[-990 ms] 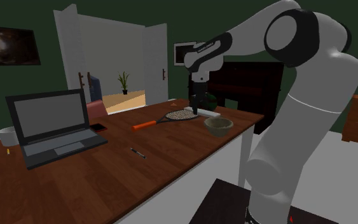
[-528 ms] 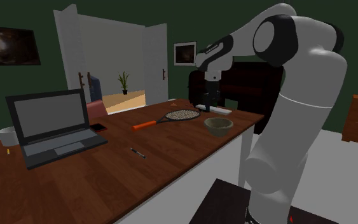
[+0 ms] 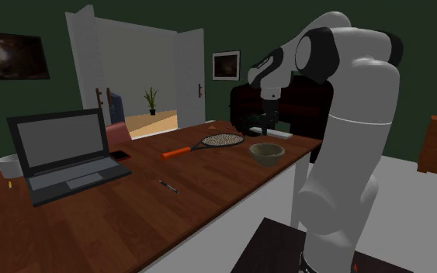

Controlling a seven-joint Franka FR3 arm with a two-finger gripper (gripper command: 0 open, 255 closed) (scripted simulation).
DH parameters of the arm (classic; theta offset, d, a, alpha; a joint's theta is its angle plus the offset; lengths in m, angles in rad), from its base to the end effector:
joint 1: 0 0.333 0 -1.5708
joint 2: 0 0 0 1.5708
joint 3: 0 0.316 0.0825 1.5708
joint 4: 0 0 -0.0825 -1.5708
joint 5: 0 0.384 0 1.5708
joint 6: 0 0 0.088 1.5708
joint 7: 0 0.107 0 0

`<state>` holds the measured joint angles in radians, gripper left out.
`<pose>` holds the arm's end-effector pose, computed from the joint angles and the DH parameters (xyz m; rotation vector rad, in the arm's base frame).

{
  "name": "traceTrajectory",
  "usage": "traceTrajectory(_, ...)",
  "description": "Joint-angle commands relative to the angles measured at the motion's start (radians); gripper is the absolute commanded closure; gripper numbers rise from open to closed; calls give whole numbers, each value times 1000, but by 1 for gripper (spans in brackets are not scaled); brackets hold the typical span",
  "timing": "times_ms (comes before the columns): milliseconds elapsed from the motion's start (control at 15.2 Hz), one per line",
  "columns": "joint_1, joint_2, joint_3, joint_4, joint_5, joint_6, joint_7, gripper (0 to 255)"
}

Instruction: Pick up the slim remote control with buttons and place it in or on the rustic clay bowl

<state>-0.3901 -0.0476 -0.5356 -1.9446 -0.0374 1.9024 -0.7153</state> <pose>0.3239 -0.4412 0.4974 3.1195 -0.3094 -0.0139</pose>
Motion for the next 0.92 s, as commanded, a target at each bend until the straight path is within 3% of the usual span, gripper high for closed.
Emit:
traceTrajectory(0, -3, 8, -4, -20, 4, 28, -8, 255)
traceTrajectory(594, -6, 43, -8, -108, 23, 146, -20, 255)
traceTrajectory(858, -6, 47, -8, -114, 25, 155, -22, 255)
